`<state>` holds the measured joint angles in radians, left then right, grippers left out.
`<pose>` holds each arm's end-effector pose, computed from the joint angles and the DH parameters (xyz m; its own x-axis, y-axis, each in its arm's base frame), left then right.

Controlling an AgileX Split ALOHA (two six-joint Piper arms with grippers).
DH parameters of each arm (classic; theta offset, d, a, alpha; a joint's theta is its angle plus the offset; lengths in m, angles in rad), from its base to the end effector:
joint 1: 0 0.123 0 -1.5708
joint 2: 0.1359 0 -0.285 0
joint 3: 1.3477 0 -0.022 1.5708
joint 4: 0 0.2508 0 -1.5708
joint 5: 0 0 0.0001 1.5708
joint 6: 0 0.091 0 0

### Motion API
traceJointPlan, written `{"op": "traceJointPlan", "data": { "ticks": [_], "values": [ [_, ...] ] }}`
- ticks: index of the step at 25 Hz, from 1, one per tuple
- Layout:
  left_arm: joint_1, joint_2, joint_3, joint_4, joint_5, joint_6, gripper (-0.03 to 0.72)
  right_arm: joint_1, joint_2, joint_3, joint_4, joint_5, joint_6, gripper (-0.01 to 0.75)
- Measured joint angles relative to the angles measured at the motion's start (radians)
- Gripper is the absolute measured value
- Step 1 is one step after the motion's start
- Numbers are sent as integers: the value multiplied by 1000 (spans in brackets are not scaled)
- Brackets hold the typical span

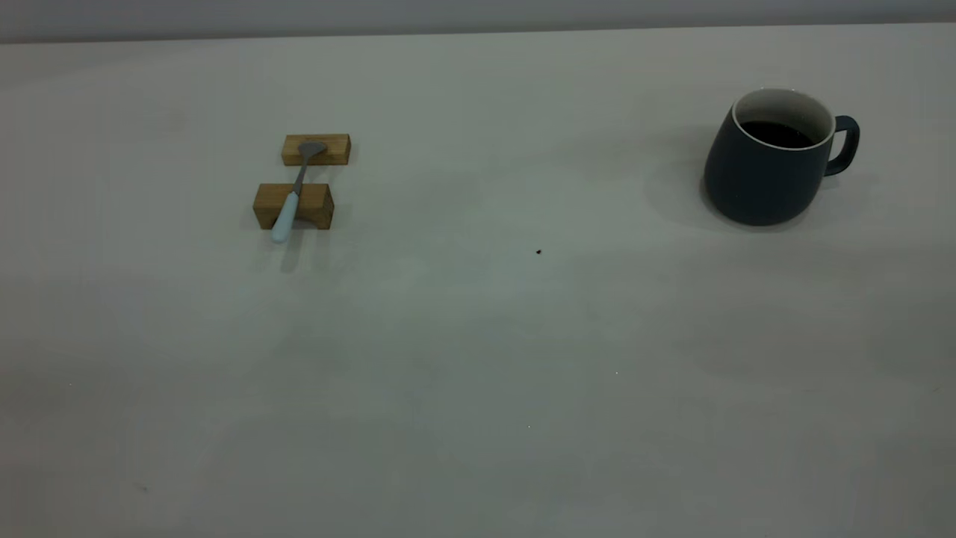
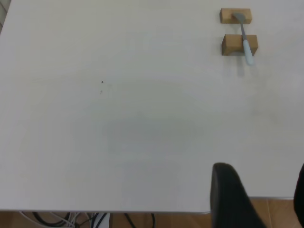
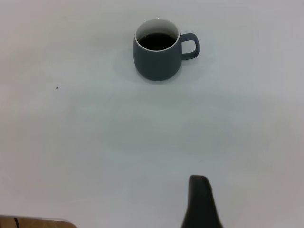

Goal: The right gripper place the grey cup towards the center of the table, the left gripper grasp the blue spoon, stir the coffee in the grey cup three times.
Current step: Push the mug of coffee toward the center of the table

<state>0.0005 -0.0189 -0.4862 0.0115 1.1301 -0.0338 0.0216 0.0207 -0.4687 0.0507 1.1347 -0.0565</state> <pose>-0.0092 0.0009 0.2678 -0.5117 -0.0291 -0.8586 -0.0242 0.9995 -0.0195 -0.0021 0.0041 0.2629 -0.5613 -0.0472 -0.8263 -0.0792 0.9969 -0.0031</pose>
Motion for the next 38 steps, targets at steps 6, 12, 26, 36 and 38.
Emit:
{"op": "traceJointPlan", "data": {
  "ticks": [6, 12, 26, 36, 38],
  "values": [
    [0, 0, 0, 0, 0, 0, 405, 0, 0, 0, 0, 0, 0, 587],
    [0, 0, 0, 0, 0, 0, 405, 0, 0, 0, 0, 0, 0, 587],
    [0, 0, 0, 0, 0, 0, 405, 0, 0, 0, 0, 0, 0, 587],
    [0, 0, 0, 0, 0, 0, 405, 0, 63, -34, 30, -22, 5, 587],
    [0, 0, 0, 0, 0, 0, 405, 0, 171, -80, 15, -30, -12, 588]
  ]
}}
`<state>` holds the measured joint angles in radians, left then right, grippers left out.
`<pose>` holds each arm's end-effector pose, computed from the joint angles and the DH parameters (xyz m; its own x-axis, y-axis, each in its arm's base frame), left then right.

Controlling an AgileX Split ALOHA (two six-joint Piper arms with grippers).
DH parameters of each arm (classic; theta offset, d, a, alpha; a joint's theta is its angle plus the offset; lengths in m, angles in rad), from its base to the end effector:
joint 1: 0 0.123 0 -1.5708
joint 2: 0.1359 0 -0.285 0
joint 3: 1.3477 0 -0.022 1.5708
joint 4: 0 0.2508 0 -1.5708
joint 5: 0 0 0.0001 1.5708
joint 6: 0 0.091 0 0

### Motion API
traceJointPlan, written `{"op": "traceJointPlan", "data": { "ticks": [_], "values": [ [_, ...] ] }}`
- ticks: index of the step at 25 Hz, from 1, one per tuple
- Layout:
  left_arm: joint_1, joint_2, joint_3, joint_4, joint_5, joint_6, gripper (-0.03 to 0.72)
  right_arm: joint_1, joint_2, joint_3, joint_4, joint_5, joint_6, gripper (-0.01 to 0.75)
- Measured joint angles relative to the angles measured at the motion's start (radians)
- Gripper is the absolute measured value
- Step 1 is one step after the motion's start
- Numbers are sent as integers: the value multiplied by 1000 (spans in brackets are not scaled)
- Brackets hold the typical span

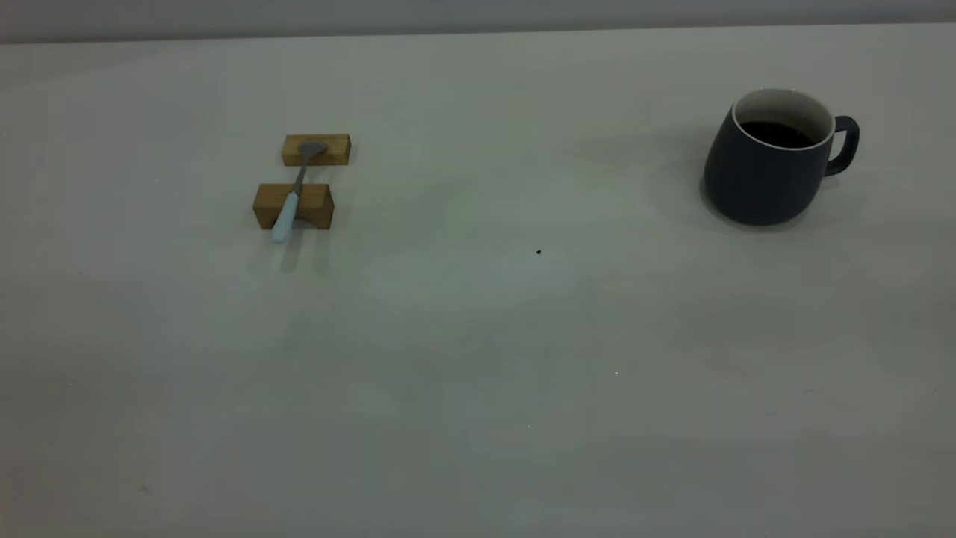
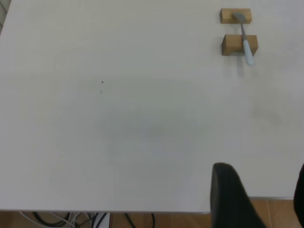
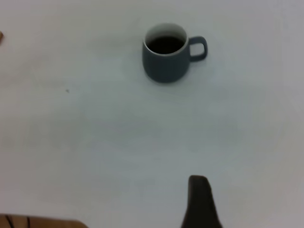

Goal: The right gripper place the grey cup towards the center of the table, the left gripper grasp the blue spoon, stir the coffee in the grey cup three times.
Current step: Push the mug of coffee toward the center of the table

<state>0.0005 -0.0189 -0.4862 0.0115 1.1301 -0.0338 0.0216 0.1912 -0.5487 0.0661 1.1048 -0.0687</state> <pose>-0.0092 0.0009 0.2678 -0.5117 -0.0291 -0.8586 -0.0242 0.9995 -0.0195 0.0187 0.0058 0.2866 -0.6092 -0.0521 -0.7913 -0.0920 0.9957 0.0053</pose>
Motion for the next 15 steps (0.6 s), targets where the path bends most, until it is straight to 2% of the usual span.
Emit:
{"op": "traceJointPlan", "data": {
  "ticks": [7, 15],
  "values": [
    [0, 0, 0, 0, 0, 0, 405, 0, 510, -180, -52, -74, -120, 589],
    [0, 0, 0, 0, 0, 0, 405, 0, 1002, -291, -56, -324, -380, 589]
  ]
}}
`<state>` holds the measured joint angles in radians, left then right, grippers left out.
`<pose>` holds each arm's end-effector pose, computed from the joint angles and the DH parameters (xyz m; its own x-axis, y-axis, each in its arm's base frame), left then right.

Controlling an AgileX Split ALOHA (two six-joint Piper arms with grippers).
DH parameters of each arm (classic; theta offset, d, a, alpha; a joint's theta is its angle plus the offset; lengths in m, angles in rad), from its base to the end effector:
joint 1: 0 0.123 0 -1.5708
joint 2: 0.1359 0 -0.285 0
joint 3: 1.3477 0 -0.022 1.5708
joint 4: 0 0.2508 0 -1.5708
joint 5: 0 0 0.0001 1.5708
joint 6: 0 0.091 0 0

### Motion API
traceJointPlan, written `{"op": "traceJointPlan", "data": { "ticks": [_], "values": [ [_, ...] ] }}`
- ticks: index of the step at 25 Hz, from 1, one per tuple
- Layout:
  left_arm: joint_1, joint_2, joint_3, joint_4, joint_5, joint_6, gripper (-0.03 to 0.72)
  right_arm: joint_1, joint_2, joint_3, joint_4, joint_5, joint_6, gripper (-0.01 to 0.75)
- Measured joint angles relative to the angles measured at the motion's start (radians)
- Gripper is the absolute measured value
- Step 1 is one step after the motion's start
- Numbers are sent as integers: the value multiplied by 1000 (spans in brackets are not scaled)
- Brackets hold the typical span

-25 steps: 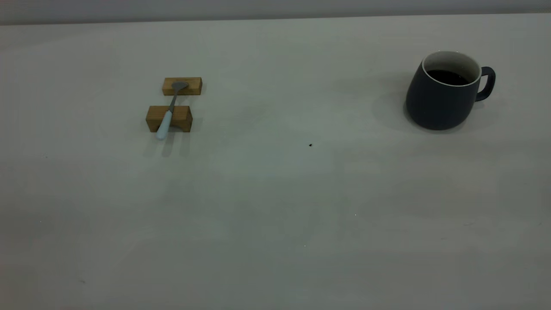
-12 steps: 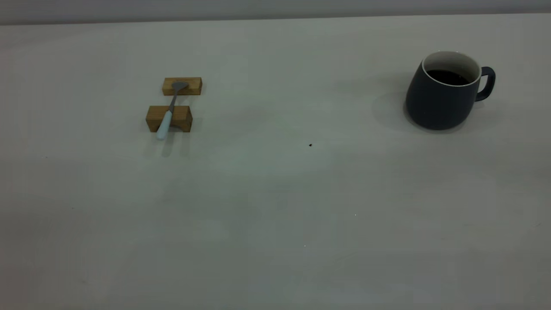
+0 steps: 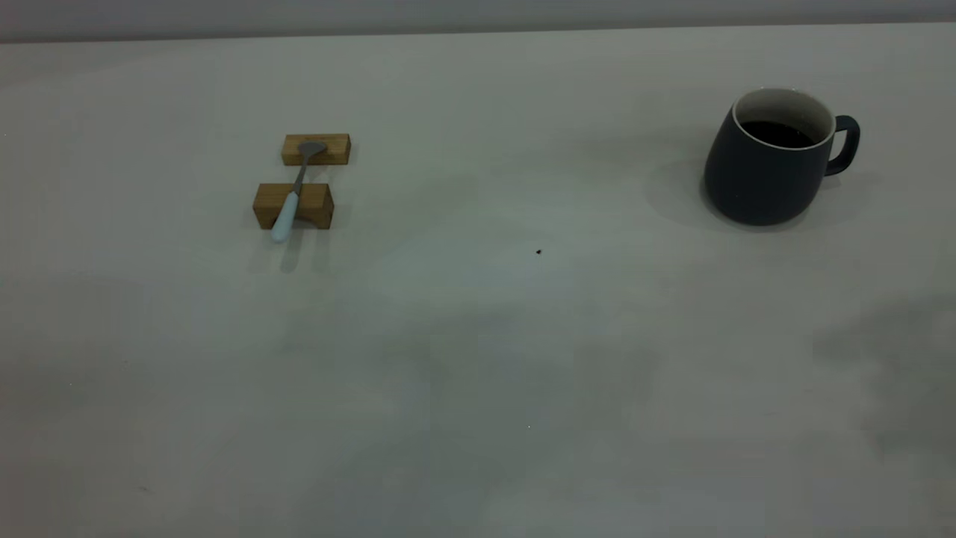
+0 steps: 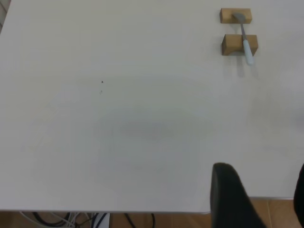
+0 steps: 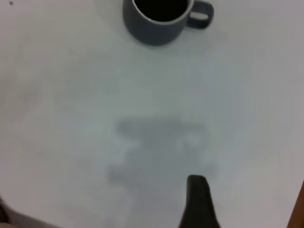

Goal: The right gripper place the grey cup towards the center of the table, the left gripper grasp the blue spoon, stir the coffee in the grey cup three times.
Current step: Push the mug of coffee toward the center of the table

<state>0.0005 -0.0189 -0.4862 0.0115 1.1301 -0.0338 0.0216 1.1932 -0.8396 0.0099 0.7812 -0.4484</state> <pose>-0.0092 0.0009 0.2678 -0.5117 -0.0291 -0.8586 -0.0242 0.9995 -0.0195 0.2248 0.0055 0.2760 -0.7723 -0.4440 -0.4544 -0.3926 0.8959 -0.2080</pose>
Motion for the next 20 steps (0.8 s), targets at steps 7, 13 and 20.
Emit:
{"op": "traceJointPlan", "data": {
  "ticks": [7, 13, 20],
  "values": [
    [0, 0, 0, 0, 0, 0, 405, 26, 312, -100, 16, -99, -218, 589],
    [0, 0, 0, 0, 0, 0, 405, 49, 531, -220, -17, -149, -394, 589],
    [0, 0, 0, 0, 0, 0, 405, 49, 821, -408, -50, -157, -554, 590]
  ]
}}
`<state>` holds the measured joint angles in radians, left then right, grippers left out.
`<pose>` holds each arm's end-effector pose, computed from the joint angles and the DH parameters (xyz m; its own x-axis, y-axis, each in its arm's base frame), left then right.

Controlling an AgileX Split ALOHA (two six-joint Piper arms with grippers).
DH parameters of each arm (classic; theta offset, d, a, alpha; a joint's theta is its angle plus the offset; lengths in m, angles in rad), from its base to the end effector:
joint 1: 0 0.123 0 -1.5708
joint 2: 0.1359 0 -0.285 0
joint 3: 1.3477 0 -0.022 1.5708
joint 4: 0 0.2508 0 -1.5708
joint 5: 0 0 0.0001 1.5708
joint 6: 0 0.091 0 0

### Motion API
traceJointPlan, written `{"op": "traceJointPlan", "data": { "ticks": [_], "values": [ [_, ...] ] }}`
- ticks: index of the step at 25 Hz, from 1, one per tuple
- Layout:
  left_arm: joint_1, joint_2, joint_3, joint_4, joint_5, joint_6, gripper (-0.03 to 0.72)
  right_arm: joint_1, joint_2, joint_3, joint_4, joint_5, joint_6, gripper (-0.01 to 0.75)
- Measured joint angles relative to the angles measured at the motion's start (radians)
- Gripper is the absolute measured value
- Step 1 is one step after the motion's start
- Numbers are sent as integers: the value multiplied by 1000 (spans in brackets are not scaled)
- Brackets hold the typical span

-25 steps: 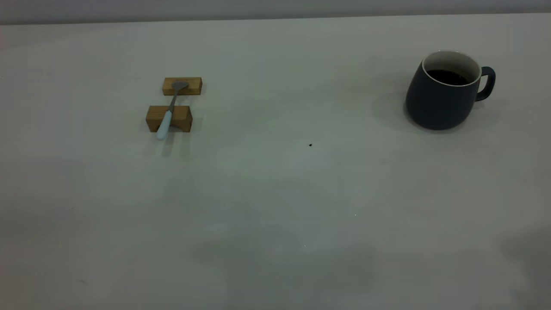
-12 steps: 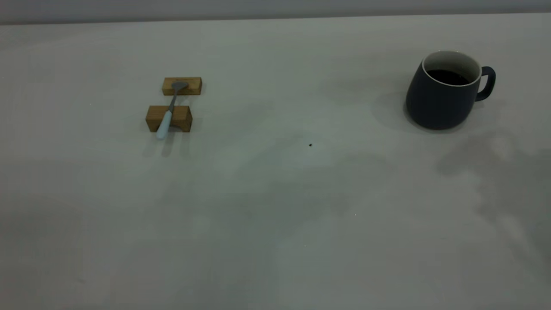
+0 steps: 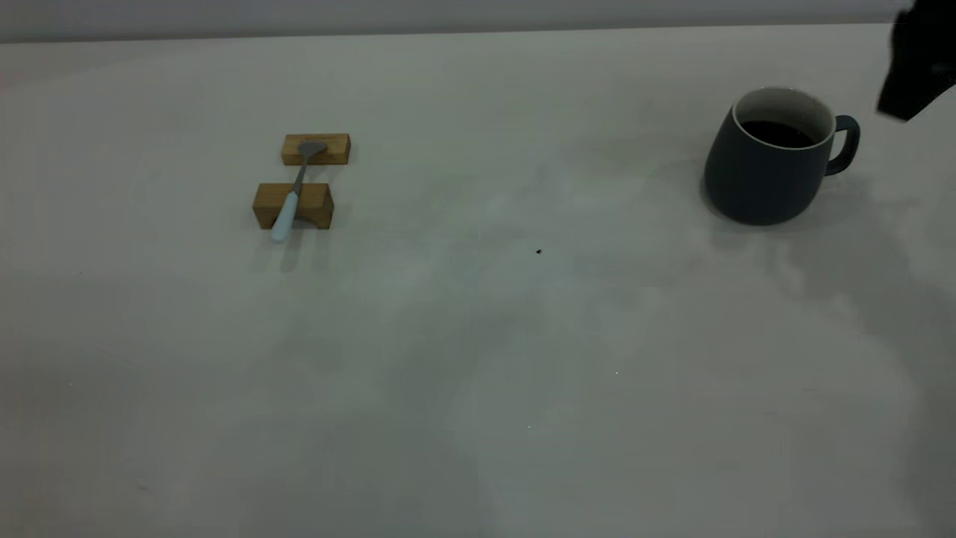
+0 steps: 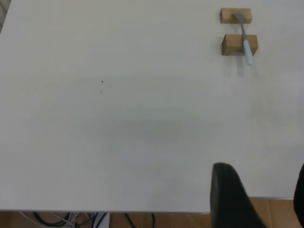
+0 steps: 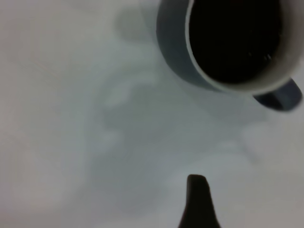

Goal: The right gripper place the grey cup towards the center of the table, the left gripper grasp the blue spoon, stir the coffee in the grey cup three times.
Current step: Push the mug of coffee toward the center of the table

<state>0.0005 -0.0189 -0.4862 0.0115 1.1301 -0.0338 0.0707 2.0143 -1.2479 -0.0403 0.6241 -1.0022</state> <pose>-0.0092 0.0009 0.2678 -0.5117 -0.0291 -0.8586 -0.0242 0.9995 -0.0195 0.3882 0.0253 0.1333 -0.4358 -0.8926 -0.1156 -0.8600 0.4508 -0.2392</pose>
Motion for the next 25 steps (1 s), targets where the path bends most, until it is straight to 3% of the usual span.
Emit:
{"op": "traceJointPlan", "data": {
  "ticks": [6, 13, 25],
  "values": [
    [0, 0, 0, 0, 0, 0, 405, 0, 136, -113, -96, -6, -63, 627],
    [0, 0, 0, 0, 0, 0, 405, 0, 226, -180, -221, -29, -79, 724],
    [0, 0, 0, 0, 0, 0, 405, 0, 309, -188, -240, -138, -298, 726]
  ]
}}
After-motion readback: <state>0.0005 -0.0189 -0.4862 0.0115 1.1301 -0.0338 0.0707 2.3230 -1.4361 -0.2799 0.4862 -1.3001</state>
